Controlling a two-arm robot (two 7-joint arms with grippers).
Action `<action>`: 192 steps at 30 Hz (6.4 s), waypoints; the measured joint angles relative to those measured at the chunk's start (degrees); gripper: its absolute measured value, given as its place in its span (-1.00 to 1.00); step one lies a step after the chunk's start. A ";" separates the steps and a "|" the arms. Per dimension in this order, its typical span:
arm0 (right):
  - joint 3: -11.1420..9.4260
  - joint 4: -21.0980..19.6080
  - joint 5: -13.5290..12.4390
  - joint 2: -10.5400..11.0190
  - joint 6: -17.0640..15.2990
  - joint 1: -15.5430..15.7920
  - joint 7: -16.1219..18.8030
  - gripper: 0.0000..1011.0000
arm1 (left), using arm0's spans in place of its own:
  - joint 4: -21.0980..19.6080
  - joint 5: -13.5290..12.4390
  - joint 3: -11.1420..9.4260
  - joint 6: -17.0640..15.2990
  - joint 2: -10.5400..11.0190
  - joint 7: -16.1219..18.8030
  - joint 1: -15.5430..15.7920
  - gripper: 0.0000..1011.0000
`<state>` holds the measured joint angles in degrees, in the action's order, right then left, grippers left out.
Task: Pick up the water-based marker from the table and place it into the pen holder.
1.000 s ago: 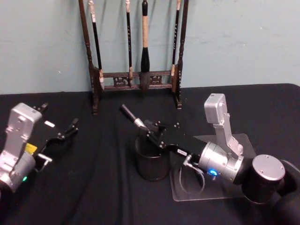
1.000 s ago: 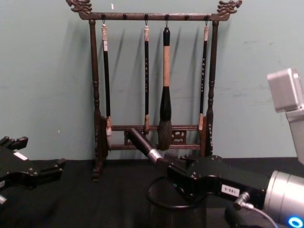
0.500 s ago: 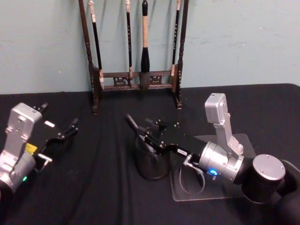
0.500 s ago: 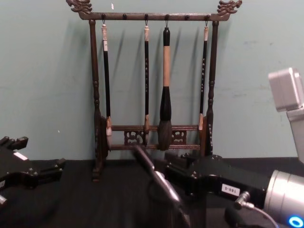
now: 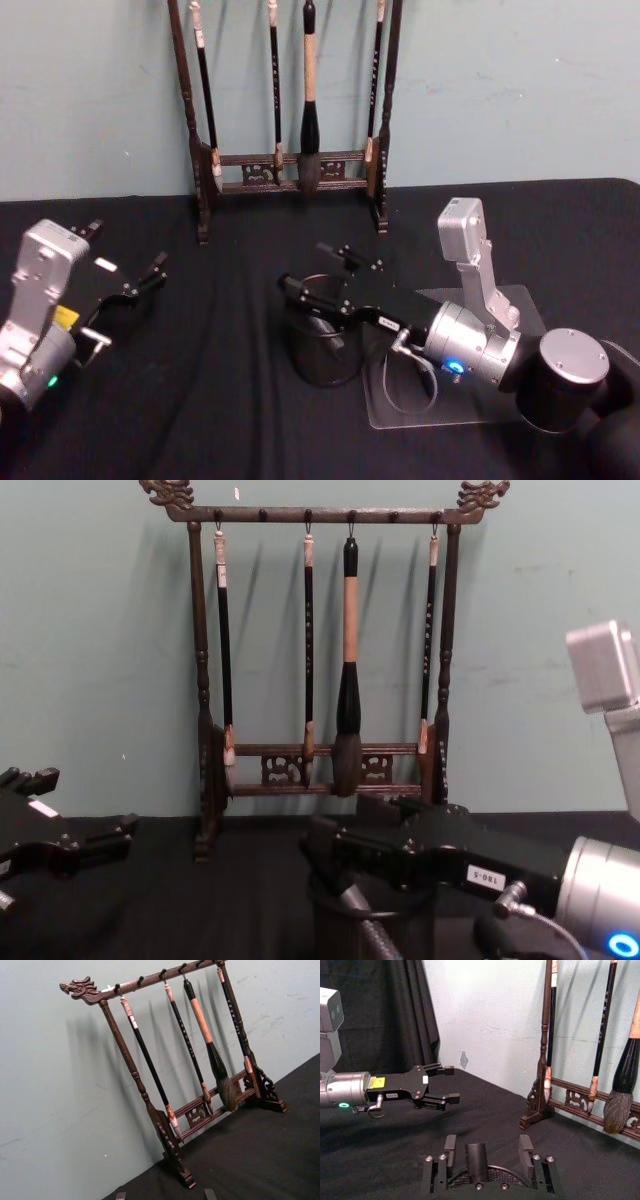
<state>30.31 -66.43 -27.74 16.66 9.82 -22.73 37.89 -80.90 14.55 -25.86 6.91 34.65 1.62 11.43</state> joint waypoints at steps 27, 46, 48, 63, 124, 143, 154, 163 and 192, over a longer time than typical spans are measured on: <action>-1.73 -1.87 -0.57 0.71 -0.09 0.42 -0.99 0.98 | 0.00 0.00 0.00 0.00 0.00 0.00 0.00 1.00; -7.82 -9.54 -0.89 5.99 -2.71 5.65 -7.11 0.98 | 0.00 0.00 0.00 0.00 0.00 0.00 0.00 1.00; -8.11 -9.93 -0.75 6.28 -3.10 6.13 -7.54 0.98 | 0.00 0.00 0.00 0.00 0.00 0.00 0.00 1.00; -9.02 -14.84 2.10 9.60 -13.93 9.52 -12.85 0.98 | 0.00 0.00 0.00 0.00 0.00 0.00 0.00 1.00; -3.91 -16.45 11.35 10.16 -37.38 6.70 -13.77 0.98 | 0.00 0.00 0.00 0.00 0.00 0.00 0.00 1.00; -3.90 -16.35 11.81 10.08 -37.31 6.71 -13.78 0.93 | 0.00 0.00 0.00 0.00 0.00 0.00 0.00 1.00; -3.90 -16.36 11.70 10.08 -37.27 6.71 -13.74 0.32 | 0.00 0.00 0.00 0.00 0.00 0.00 0.00 1.00; -3.90 -16.36 11.64 10.08 -37.27 6.71 -13.73 -0.32 | 0.00 0.00 0.00 0.00 0.00 0.00 0.00 1.00; -5.24 -16.57 10.65 9.68 -34.31 7.31 -13.33 -0.60 | 0.00 0.00 0.00 0.00 0.00 0.00 0.00 1.00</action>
<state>25.07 -83.00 -17.09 26.33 -24.49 -15.42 24.56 -80.90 14.55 -25.86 6.91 34.65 1.62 11.43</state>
